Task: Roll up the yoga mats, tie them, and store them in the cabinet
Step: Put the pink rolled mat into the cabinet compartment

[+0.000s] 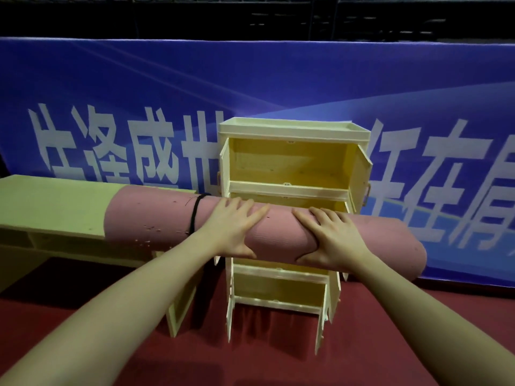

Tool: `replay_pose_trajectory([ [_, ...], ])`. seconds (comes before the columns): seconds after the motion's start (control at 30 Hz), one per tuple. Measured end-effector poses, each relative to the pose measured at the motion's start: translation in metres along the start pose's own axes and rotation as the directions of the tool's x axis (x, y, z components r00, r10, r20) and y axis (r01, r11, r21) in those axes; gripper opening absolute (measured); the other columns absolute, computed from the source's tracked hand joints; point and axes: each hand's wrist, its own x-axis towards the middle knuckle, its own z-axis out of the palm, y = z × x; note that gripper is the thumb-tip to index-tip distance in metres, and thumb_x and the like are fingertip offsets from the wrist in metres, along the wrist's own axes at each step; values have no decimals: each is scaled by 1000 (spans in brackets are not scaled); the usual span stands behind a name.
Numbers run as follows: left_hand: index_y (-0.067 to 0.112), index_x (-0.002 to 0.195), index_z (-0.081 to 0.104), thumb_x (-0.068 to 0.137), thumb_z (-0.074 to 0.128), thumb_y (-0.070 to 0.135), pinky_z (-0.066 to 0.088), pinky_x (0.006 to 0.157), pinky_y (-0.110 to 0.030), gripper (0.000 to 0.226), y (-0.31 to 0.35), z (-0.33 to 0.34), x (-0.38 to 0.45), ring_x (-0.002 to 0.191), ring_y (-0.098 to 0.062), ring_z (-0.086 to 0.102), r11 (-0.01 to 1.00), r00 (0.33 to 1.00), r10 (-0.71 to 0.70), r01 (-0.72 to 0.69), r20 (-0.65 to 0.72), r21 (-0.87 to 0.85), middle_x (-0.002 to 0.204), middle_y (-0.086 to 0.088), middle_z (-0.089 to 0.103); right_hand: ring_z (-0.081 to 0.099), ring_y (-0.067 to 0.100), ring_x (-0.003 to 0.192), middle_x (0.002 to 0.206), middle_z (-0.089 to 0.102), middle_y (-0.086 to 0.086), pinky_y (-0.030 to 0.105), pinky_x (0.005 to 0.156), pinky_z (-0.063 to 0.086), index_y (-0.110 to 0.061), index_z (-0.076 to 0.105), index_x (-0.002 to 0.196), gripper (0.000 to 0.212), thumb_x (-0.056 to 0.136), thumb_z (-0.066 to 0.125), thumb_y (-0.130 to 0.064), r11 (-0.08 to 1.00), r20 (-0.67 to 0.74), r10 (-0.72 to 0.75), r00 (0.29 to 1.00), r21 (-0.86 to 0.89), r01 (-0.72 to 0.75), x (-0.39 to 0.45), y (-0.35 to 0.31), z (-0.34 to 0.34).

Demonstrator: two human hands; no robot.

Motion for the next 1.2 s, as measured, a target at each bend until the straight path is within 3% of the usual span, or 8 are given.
replay_pose_trajectory([
  [0.17, 21, 145, 32, 60, 63, 78, 41, 91, -47, 107, -79, 22, 85, 111, -36, 51, 985, 976, 166, -159, -143, 62, 132, -17, 50, 57, 37, 114, 129, 58, 15, 48, 89, 48, -31, 30, 144, 103, 58, 52, -83, 989, -113, 149, 982, 7, -149, 75, 15, 23],
  [0.4, 22, 143, 37, 53, 72, 73, 44, 88, -46, 109, -136, 28, 204, 106, -37, 54, 919, 881, 391, -362, -266, 155, 126, -16, 55, 55, 37, 116, 131, 56, 15, 47, 91, 45, -26, 37, 144, 102, 62, 57, -82, 933, -210, 340, 917, -44, -356, 137, 48, 39],
  [0.57, 28, 147, 26, 59, 68, 73, 36, 95, -45, 107, -124, 35, 282, 116, -32, 47, 875, 830, 484, -451, -277, 177, 135, -9, 48, 57, 36, 113, 131, 57, 15, 47, 87, 47, -24, 34, 145, 104, 61, 59, -79, 886, -224, 434, 873, -69, -459, 143, 87, 52],
  [0.7, 25, 146, 32, 57, 71, 71, 38, 96, -48, 108, -100, 52, 329, 115, -36, 49, 838, 779, 544, -527, -313, 142, 135, -13, 50, 58, 35, 110, 127, 58, 15, 47, 84, 48, -23, 37, 144, 102, 62, 56, -80, 852, -214, 482, 849, -110, -512, 137, 121, 69],
  [0.93, 19, 139, 43, 47, 78, 69, 46, 89, -49, 111, -51, 112, 387, 108, -38, 57, 787, 704, 564, -616, -432, 24, 127, -17, 57, 60, 40, 102, 120, 60, 22, 50, 82, 50, -21, 37, 141, 105, 58, 67, -76, 803, -151, 527, 837, -236, -548, 117, 170, 97],
  [1.2, 23, 145, 29, 59, 68, 75, 40, 95, -47, 109, -6, 182, 430, 116, -37, 52, 667, 646, 622, -733, -442, -132, 134, -14, 52, 61, 44, 98, 114, 61, 27, 50, 79, 51, -17, 51, 135, 107, 46, 82, -67, 718, -81, 615, 784, -354, -599, 98, 181, 125],
])
